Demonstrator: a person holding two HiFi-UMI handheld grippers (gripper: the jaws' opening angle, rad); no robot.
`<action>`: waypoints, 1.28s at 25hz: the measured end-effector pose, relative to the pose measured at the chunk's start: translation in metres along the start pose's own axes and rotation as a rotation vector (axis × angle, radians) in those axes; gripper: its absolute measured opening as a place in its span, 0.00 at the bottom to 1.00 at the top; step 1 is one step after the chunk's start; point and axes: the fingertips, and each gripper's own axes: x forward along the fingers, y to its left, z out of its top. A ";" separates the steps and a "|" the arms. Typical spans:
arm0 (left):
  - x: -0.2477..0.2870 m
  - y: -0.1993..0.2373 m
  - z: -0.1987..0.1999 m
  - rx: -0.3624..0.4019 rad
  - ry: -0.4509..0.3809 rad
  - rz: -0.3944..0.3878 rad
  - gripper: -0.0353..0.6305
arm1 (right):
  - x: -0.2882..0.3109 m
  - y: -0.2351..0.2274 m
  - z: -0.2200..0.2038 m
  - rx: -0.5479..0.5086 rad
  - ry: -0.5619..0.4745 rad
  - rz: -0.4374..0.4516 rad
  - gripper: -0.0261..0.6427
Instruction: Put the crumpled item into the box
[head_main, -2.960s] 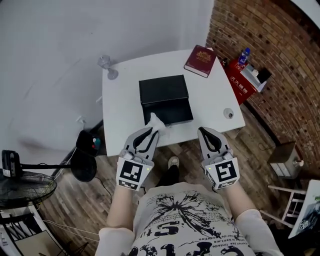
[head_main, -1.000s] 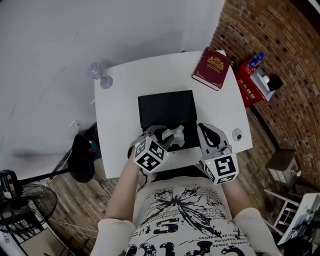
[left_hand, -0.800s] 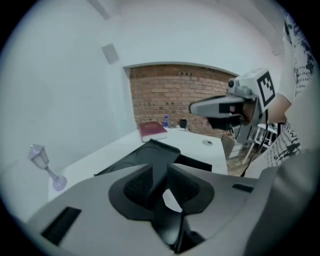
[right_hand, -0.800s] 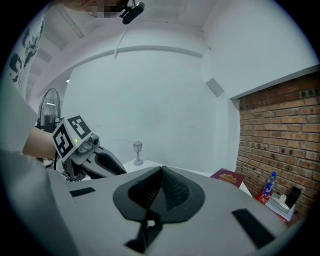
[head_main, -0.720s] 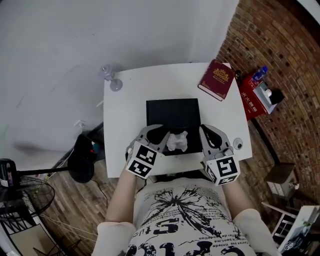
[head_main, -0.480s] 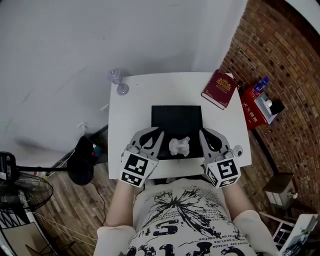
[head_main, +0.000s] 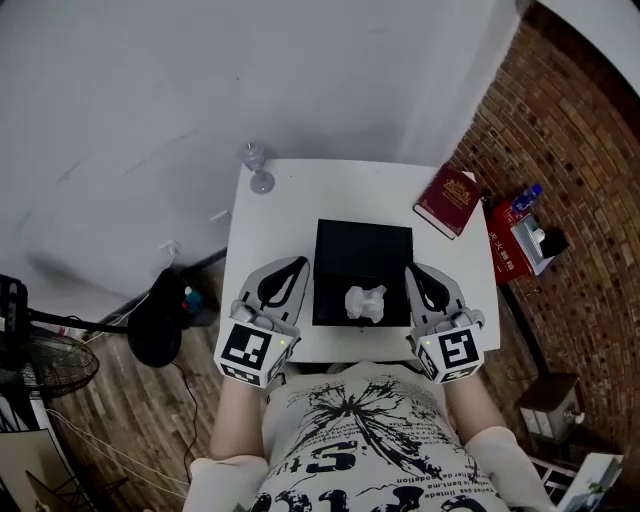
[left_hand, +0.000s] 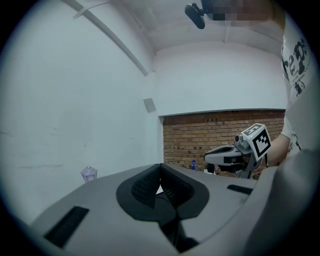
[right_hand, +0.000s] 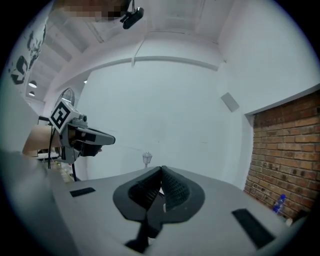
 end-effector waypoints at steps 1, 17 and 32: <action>-0.002 0.002 0.001 0.002 -0.007 0.005 0.07 | -0.001 0.001 0.001 0.003 -0.005 -0.001 0.06; 0.004 -0.004 0.003 0.035 0.000 -0.034 0.07 | -0.003 -0.005 0.001 0.034 -0.025 -0.031 0.06; 0.024 -0.005 0.007 0.038 -0.005 -0.084 0.07 | 0.004 -0.020 -0.001 0.043 -0.009 -0.070 0.06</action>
